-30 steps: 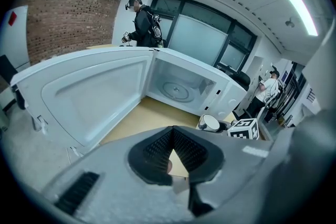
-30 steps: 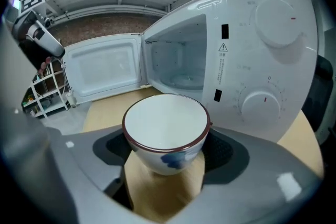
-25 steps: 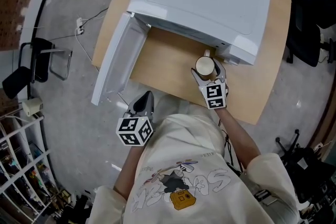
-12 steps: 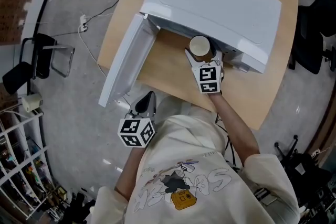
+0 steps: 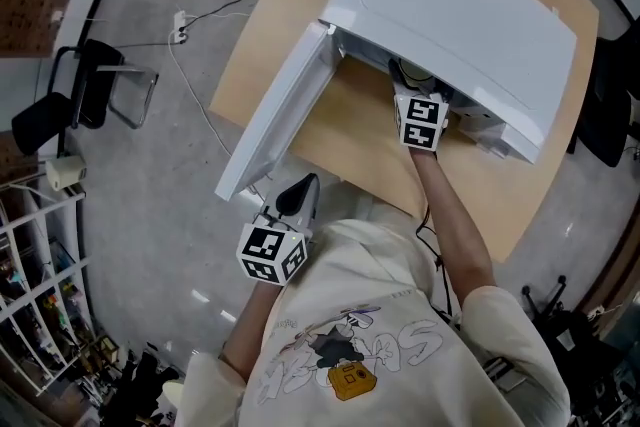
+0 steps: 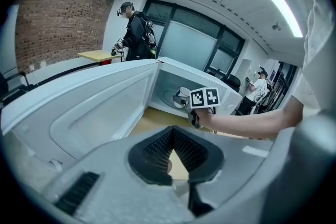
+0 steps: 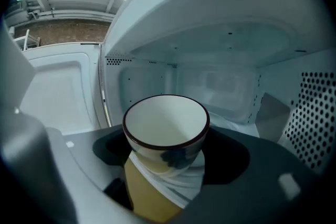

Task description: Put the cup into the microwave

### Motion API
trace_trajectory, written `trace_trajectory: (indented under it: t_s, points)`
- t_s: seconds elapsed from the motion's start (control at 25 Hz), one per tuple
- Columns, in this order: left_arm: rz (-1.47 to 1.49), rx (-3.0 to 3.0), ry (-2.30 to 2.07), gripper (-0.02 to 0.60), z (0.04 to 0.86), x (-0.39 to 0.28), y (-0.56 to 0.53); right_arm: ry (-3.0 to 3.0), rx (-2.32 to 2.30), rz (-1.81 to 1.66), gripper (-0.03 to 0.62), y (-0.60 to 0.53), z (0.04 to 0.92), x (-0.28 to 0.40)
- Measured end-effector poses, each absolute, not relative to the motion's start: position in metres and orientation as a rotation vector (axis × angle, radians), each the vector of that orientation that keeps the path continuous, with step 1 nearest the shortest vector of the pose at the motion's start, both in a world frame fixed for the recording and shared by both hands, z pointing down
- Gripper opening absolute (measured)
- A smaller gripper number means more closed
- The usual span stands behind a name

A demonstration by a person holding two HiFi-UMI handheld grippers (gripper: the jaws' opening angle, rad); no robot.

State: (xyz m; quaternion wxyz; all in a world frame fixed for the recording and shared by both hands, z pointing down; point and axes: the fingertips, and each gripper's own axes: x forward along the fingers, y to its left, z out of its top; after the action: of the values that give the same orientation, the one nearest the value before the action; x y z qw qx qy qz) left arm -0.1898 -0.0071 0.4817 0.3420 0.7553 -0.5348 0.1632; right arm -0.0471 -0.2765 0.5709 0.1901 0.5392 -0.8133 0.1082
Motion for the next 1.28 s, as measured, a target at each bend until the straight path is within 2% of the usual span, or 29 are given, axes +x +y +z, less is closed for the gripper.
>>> trace_trajectory:
  t_s: [0.36, 0.52, 0.72, 0.8, 0.84, 1.0, 1.04, 1.28]
  points:
    - [0.422, 1.951, -1.359, 0.006, 0.488, -0.195, -0.004, -2.27, 1.55, 0.37, 0.407, -0.286, 0.582, -0.042]
    - [0.38, 1.903, -1.364, 0.006, 0.493, -0.199, -0.005, -2.287, 1.502, 0.406, 0.484, -0.273, 0.582, -0.04]
    - [0.325, 1.857, -1.334, 0.006, 0.5, -0.189, -0.014, -2.347, 1.432, 0.443, 0.474, -0.219, 0.556, -0.041]
    - [0.306, 1.864, -1.298, 0.006, 0.501, -0.177, -0.021, -2.397, 1.382, 0.422, 0.412, -0.187, 0.536, -0.045]
    - [0.299, 1.879, -1.279, 0.006, 0.5, -0.169, -0.025, -2.421, 1.367, 0.423, 0.354, -0.172, 0.525, -0.045]
    - [0.266, 1.95, -1.212, 0.006, 0.491, -0.139, -0.043, -2.464, 1.353, 0.497, 0.04, -0.12, 0.486, -0.03]
    - [0.256, 1.967, -1.196, 0.006, 0.488, -0.131, -0.047, -2.469, 1.333, 0.511, 0.005, -0.109, 0.479, -0.027]
    - [0.275, 2.094, -1.124, 0.006, 0.476, -0.09, -0.067, -2.465, 1.19, 0.416, 0.005, -0.078, 0.47, -0.021]
